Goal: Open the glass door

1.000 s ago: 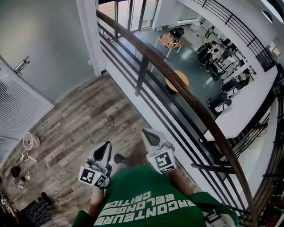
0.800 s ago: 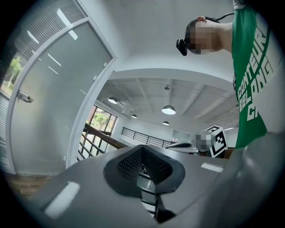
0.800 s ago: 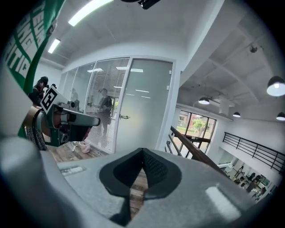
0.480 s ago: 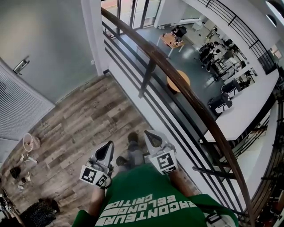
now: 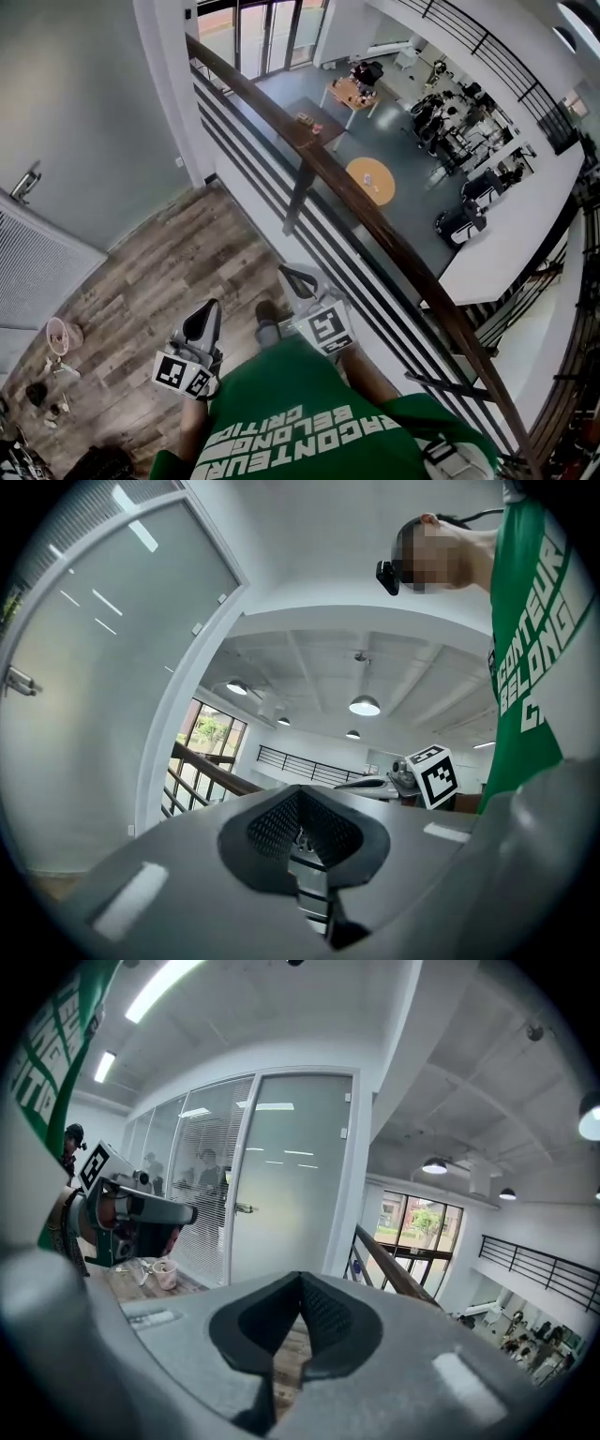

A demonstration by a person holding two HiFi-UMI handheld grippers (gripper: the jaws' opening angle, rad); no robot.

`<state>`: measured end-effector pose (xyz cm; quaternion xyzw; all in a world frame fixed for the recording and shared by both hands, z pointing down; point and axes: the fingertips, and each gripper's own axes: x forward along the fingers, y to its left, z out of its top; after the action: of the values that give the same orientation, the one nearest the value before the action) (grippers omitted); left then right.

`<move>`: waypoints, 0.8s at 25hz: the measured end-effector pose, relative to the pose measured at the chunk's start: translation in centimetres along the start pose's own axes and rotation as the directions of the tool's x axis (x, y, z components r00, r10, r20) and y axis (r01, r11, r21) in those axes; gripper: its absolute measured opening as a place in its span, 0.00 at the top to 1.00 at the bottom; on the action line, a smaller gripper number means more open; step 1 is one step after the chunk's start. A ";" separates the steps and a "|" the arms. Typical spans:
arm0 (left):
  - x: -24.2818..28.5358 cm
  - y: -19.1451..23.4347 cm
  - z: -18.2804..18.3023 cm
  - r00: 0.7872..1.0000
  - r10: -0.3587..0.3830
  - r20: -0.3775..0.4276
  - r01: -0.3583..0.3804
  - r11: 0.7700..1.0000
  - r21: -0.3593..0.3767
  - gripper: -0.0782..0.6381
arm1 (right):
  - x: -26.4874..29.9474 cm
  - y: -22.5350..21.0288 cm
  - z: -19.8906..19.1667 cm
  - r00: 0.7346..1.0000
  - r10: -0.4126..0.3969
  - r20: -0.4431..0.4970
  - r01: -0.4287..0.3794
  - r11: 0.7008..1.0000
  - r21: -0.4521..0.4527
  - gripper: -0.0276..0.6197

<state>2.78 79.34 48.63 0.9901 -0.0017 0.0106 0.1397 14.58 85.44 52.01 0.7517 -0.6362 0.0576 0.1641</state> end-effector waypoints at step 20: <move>11.6 10.3 3.6 0.999 -0.028 0.022 0.030 0.998 -0.059 0.87 | 12.6 -8.4 1.1 0.995 0.044 -0.095 -0.046 0.999 -0.014 0.97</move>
<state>14.35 68.42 48.25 0.9855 0.0109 -0.0017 0.1693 24.93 74.36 53.23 0.7323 -0.6449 0.0917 0.1987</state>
